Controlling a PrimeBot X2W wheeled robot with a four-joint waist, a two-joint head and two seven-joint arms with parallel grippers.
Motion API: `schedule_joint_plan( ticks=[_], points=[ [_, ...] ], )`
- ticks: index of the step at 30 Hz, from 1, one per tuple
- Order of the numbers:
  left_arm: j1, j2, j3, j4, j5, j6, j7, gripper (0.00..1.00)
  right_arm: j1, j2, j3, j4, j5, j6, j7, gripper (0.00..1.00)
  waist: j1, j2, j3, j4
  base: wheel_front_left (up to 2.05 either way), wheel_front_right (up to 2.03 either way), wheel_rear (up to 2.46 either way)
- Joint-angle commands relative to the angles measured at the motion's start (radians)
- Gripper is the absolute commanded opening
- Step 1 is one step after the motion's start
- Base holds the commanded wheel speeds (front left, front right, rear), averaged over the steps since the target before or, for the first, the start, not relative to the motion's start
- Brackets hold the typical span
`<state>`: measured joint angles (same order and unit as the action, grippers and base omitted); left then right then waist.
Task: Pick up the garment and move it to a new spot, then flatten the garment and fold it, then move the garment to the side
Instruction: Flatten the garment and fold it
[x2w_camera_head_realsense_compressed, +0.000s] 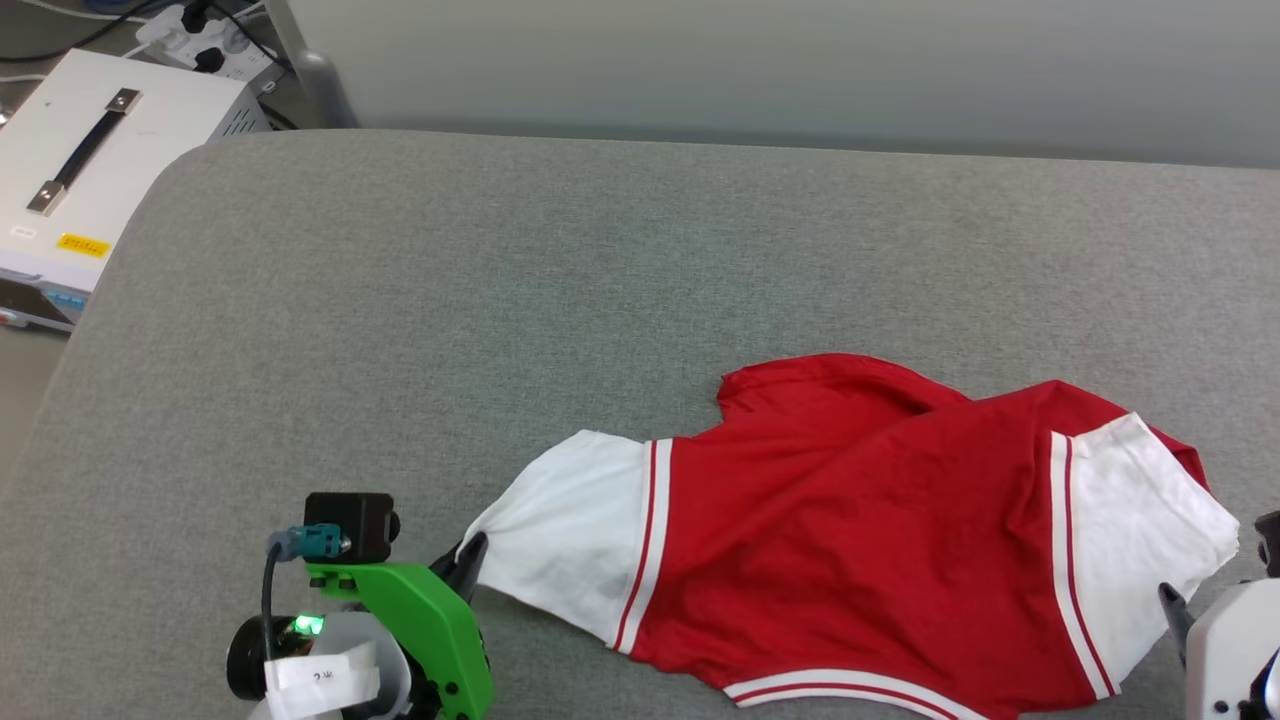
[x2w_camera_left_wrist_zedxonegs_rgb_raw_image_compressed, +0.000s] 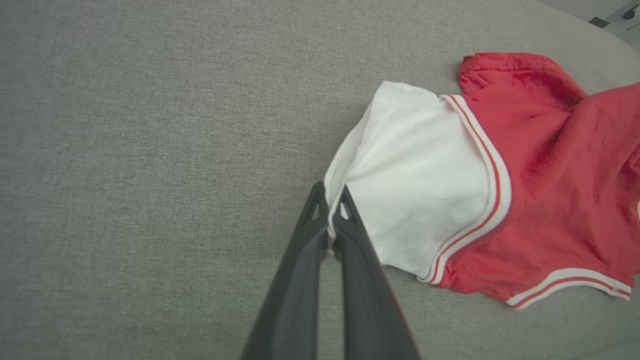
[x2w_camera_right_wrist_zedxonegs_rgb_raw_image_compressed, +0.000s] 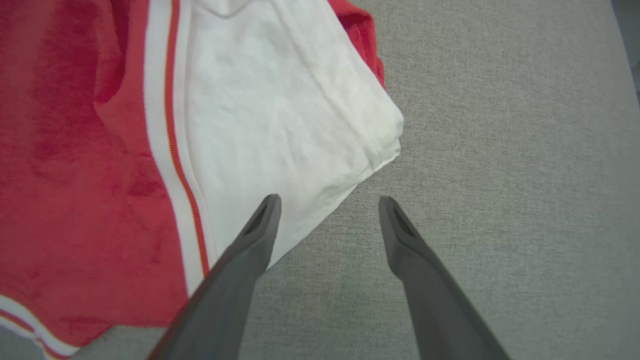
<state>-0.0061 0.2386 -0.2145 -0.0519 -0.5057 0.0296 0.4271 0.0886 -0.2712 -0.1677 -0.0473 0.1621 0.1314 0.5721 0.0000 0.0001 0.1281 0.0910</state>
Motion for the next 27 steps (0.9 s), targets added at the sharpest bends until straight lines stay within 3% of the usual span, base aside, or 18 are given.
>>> schedule_joint_plan(
  ticks=[1,8,14,24,25,26,27],
  points=[
    [0.012,0.006,-0.008,-0.021,-0.010,-0.001,0.014,0.00,-0.024,-0.007,-0.011,-0.009,-0.002,-0.001,0.025,1.00,0.0000,-0.0001,0.014,0.023,0.00,0.00,0.00],
    [0.002,0.000,-0.054,-0.110,-0.004,0.001,0.071,0.00,-0.099,-0.059,-0.023,0.023,-0.024,-0.001,0.180,1.00,0.0000,-0.0001,0.055,0.059,0.00,0.00,0.00],
    [-0.021,-0.005,-0.069,-0.121,-0.005,-0.006,0.074,0.00,-0.140,-0.091,-0.017,0.097,-0.050,-0.001,0.196,1.00,0.0000,-0.0001,0.090,0.082,0.00,0.00,0.00],
    [-0.041,0.000,-0.065,-0.106,-0.013,-0.011,0.062,0.00,-0.146,-0.075,0.013,0.202,-0.030,-0.001,0.217,1.00,0.0000,-0.0001,0.115,0.097,0.00,0.00,0.00],
    [-0.042,0.001,-0.065,-0.102,-0.013,-0.011,0.061,0.00,-0.142,-0.076,0.019,0.211,-0.026,-0.001,0.221,0.48,0.0000,-0.0001,0.113,0.097,0.00,0.00,0.00],
    [-0.043,0.002,-0.065,-0.099,-0.013,-0.011,0.061,0.00,-0.139,-0.077,0.023,0.216,-0.022,-0.001,0.222,0.37,0.0000,-0.0001,0.111,0.096,0.00,0.00,0.00],
    [-0.043,0.002,-0.065,-0.095,-0.013,-0.011,0.059,0.00,-0.138,-0.076,0.025,0.220,-0.016,-0.001,0.218,0.00,0.0000,-0.0001,0.107,0.095,0.00,0.00,0.00]
  ],
)
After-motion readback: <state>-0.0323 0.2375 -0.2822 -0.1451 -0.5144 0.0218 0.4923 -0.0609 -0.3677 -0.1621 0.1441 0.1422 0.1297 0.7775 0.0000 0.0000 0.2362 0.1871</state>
